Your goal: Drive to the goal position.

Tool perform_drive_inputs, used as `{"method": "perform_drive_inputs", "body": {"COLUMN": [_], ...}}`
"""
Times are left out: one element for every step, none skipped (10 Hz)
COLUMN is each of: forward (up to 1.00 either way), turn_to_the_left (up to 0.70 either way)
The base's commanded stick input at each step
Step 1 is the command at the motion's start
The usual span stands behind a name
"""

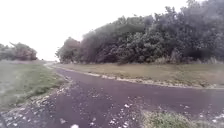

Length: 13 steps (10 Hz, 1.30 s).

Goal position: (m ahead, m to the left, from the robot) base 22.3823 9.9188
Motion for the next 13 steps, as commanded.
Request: {"method": "perform_drive_inputs", "body": {"forward": [0.70, 0.70, 0.70, 0.70, 0.70, 0.70, 0.70, 0.70, 0.70, 0.70, 0.70, 0.70, 0.70], "turn_to_the_left": [0.00, 0.00, 0.00, 0.00, 0.00, 0.00, 0.00, 0.00, 0.00, 0.00, 0.00, 0.00, 0.00]}}
